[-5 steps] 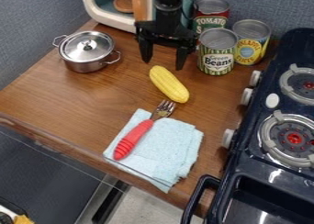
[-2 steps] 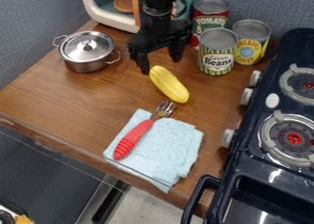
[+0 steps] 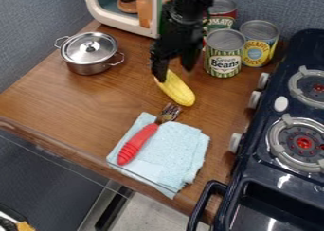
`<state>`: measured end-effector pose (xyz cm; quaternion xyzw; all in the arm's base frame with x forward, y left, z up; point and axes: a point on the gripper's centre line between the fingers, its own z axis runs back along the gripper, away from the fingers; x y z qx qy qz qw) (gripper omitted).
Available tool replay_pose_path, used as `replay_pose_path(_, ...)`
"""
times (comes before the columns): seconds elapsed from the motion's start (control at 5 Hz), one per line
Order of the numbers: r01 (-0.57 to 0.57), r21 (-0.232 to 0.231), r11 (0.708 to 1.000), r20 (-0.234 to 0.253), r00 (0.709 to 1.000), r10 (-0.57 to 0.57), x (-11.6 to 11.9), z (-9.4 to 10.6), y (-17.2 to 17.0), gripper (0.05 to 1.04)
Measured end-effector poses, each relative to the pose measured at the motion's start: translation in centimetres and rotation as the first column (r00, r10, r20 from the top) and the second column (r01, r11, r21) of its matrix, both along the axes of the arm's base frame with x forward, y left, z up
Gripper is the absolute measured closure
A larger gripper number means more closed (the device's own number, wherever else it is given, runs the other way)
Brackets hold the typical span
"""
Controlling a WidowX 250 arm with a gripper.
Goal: Move the yellow corn to the right side of the silver pot
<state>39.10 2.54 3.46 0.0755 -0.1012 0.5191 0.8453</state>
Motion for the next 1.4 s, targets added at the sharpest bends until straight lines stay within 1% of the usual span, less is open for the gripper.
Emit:
replay_pose_path(0.2, 0.009, -0.020, 1.000, -0.045, 0.999, -0.010, 0.0, -2.0, -0.4, 0.083)
replay_pose_path(0.4, 0.027, -0.022, 0.999, -0.055, 0.998, -0.029, 0.8, -2.0, -0.5, 0.140)
replay_pose_path(0.6, 0.093, -0.057, 0.994, -0.049, 0.994, -0.096, 0.9, -2.3, -0.5, 0.429)
replay_pose_path(0.8, 0.127, -0.069, 0.990, -0.065, 0.989, -0.131, 0.5, -2.2, -0.1, 0.458)
replay_pose_path(1.0, 0.344, -0.176, 0.922, -0.148, 0.917, -0.370, -0.4, -1.2, 1.6, 0.459)
replay_pose_path(1.2, 0.555, -0.172, 0.814, -0.080, 0.816, -0.573, -1.2, 3.1, 4.0, 0.459)
replay_pose_path(1.4, 0.659, -0.177, 0.731, -0.025, 0.739, -0.673, -2.2, 5.0, 5.7, 0.459)
